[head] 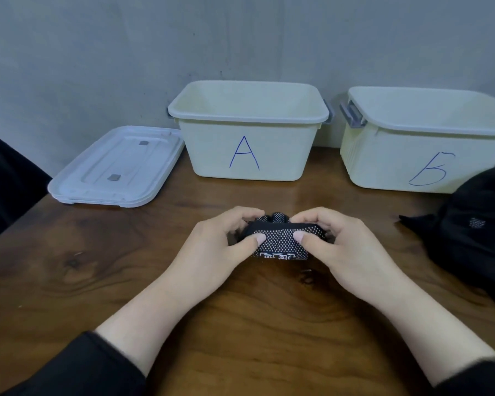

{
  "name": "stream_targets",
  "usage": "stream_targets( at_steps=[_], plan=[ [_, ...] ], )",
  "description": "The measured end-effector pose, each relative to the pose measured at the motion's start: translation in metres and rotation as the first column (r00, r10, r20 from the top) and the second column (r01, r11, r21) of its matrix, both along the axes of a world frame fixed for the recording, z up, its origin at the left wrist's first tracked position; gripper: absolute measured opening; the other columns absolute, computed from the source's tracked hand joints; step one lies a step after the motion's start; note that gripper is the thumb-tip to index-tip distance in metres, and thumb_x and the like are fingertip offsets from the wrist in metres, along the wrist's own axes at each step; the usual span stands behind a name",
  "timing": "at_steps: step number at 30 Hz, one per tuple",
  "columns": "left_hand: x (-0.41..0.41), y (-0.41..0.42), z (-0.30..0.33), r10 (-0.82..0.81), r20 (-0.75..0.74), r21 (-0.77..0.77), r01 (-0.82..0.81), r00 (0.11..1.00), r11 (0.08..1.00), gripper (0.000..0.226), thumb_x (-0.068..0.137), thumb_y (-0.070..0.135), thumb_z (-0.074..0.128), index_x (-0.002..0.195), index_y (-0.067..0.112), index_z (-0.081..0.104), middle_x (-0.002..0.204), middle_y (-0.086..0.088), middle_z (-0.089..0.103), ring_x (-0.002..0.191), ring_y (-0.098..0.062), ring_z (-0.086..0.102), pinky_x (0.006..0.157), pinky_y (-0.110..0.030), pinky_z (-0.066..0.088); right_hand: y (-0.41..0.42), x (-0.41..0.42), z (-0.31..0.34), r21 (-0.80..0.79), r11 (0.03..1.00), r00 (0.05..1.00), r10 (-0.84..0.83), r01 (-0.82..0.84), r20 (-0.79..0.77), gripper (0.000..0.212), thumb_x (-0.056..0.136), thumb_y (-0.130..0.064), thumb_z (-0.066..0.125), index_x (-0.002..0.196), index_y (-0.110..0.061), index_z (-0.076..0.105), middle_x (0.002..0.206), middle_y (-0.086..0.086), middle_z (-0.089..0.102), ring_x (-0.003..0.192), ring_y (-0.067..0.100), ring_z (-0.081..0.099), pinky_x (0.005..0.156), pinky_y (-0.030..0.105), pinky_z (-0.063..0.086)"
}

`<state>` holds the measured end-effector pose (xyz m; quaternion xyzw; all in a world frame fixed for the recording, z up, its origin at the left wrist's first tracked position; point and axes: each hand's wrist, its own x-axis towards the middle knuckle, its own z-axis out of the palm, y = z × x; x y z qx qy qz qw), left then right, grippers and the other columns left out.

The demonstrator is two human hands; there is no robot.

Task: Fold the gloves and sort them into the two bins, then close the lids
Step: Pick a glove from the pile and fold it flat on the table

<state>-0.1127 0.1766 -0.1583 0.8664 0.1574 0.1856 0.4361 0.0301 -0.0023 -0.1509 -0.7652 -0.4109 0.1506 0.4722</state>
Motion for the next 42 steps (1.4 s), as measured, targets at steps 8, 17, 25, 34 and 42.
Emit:
stream_targets(
  at_steps=[8,17,25,34,42],
  plan=[
    [0.008,0.016,-0.003,0.173,0.21,0.336,-0.237,0.962,0.912,0.023,0.097,0.028,0.062,0.118,0.023,0.068,0.115,0.015,0.06,0.109,-0.004,0.055,0.097,-0.024,0.044,0.034,0.029,-0.001,-0.12,0.988,0.992,-0.102,0.093,-0.072,0.007,0.096,-0.026,0.067,0.095,-0.028,0.074,0.09,-0.013,0.076,0.082,0.006,0.071,0.071,0.024,0.051],
    [0.013,0.012,-0.015,-0.122,-0.151,0.58,0.188,0.981,0.793,0.054,0.099,0.051,0.032,0.143,0.029,0.053,0.151,0.016,0.046,0.142,-0.005,0.034,0.118,-0.035,0.026,0.043,0.045,-0.015,-0.303,0.929,0.973,-0.171,0.212,0.156,0.018,0.093,-0.041,0.069,0.109,-0.034,0.072,0.114,-0.012,0.065,0.103,0.01,0.061,0.093,0.034,0.05],
    [0.014,0.014,-0.015,-0.094,-0.21,0.547,0.197,0.973,0.814,0.043,0.105,0.038,0.041,0.148,0.038,0.045,0.154,0.027,0.034,0.145,0.005,0.018,0.119,-0.026,0.005,0.062,0.061,0.038,-0.598,0.796,0.973,0.203,-0.098,0.112,0.049,0.084,-0.049,0.076,0.127,-0.027,0.068,0.112,-0.016,0.069,0.104,0.0,0.063,0.096,0.02,0.046],
    [0.012,0.022,-0.01,0.032,0.128,0.275,-0.067,0.991,0.959,0.023,0.1,0.026,0.057,0.118,0.027,0.071,0.117,0.024,0.065,0.115,0.004,0.054,0.102,-0.021,0.041,0.099,0.062,0.054,-0.808,0.54,0.915,0.402,-0.236,0.002,0.027,0.084,-0.04,0.078,0.106,-0.03,0.068,0.101,-0.009,0.071,0.099,0.016,0.066,0.092,0.035,0.053],
    [0.014,0.016,-0.001,0.465,0.099,-0.628,-0.307,0.88,0.715,0.012,0.097,0.026,0.061,0.104,0.028,0.072,0.1,0.005,0.076,0.095,-0.008,0.072,0.093,-0.032,0.056,0.067,0.051,0.042,-0.358,0.913,0.925,0.051,-0.197,-0.377,0.018,0.088,-0.009,0.075,0.106,-0.005,0.073,0.1,0.01,0.078,0.099,0.025,0.074,0.088,0.032,0.059]
  ],
)
